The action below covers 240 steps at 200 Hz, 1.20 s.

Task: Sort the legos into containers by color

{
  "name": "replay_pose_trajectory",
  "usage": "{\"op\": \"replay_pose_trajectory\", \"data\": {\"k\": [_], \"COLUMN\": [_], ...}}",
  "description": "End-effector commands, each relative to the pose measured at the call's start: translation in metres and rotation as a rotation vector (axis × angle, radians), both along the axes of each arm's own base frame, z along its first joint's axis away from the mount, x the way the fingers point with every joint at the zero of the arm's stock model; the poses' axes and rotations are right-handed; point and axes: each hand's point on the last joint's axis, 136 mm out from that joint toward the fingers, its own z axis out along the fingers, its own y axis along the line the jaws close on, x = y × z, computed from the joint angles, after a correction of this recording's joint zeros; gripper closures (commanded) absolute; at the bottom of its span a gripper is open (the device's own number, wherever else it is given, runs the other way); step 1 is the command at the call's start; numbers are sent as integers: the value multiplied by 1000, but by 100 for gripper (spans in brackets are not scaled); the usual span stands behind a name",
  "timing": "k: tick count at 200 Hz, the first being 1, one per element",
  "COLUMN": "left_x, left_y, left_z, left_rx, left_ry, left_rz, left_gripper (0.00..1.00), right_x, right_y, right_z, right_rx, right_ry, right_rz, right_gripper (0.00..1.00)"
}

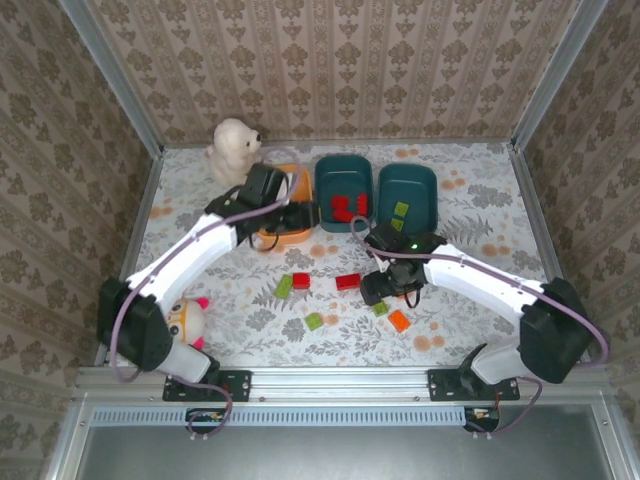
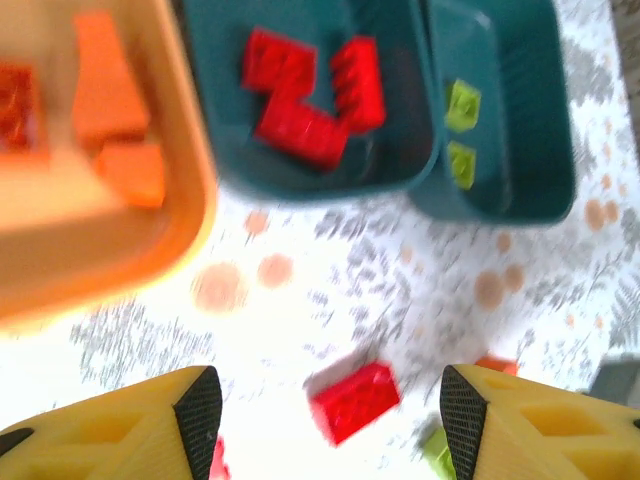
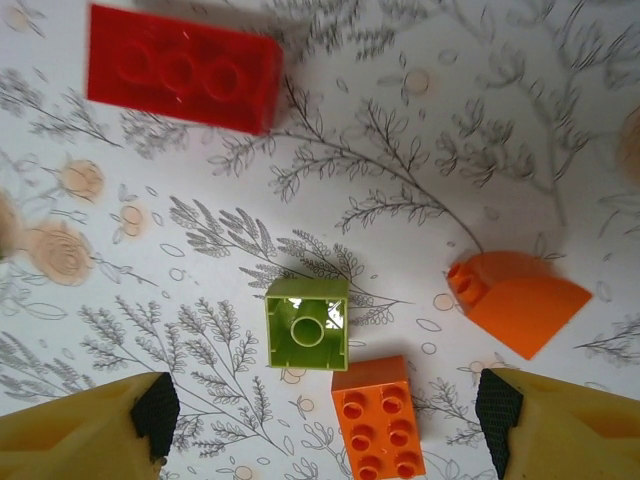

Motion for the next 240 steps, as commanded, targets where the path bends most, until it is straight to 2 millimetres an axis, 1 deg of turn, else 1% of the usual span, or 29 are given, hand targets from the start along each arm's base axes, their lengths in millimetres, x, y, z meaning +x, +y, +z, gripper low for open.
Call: {"op": "replay_pose_trajectory", "data": {"k": [1,4,5,7,8,18,41,68,98,126,143,154,165,172,185,199,215,229,240], "left_x": [-30,-35,-36,-39,-40,-52,-66,-71,-73,-73,-72,-71,-71,-71,-71,-70,-70,-70,-69], "left_y": [16,18,19,20,22,30,45,50,51,51,52,51,49,48,46,44,37,29,23], "left_z": [4,2,-2,0,-5,-9,-9,-3,-3,0,1,2,2,2,2,0,-3,-4,-6], "left_rx": [-26,-22,-16,-18,-9,2,13,-5,-18,-18,-13,-15,-15,-15,-11,7,25,38,46], "left_ry": [-7,0,10,7,18,32,29,4,7,0,-5,-5,-6,-7,-9,-10,-7,-11,-14], "left_rz": [14,16,16,17,18,24,44,61,76,73,72,69,66,62,56,46,21,-2,-18], "left_gripper": [37,37,37,37,37,37,37,36,36,36,36,36,36,36,36,36,36,36,36], "right_x": [-11,-10,-10,-10,-10,-11,-13,-11,-5,-4,-5,-3,2,6,20,44,73,103,123], "right_y": [5,6,7,7,7,9,11,16,18,19,17,16,16,15,12,4,-13,-30,-45], "right_z": [-12,-13,-14,-16,-17,-23,-37,-48,-60,-68,-68,-62,-53,-43,-18,12,39,55,57], "right_rx": [-7,-7,-8,-11,-12,-24,-37,-30,-58,-74,-76,-75,-69,-66,-59,-37,-21,-2,-13], "right_ry": [98,102,104,111,114,141,188,202,210,239,234,212,178,146,75,-17,-97,-146,-157], "right_rz": [-13,-12,-11,-13,-13,-13,-15,-19,-22,-33,-43,-47,-50,-51,-64,-104,-171,-244,-292], "right_gripper": [18,18,18,18,18,20,24,30,36,47,55,61,64,65,66,66,66,67,67]}}
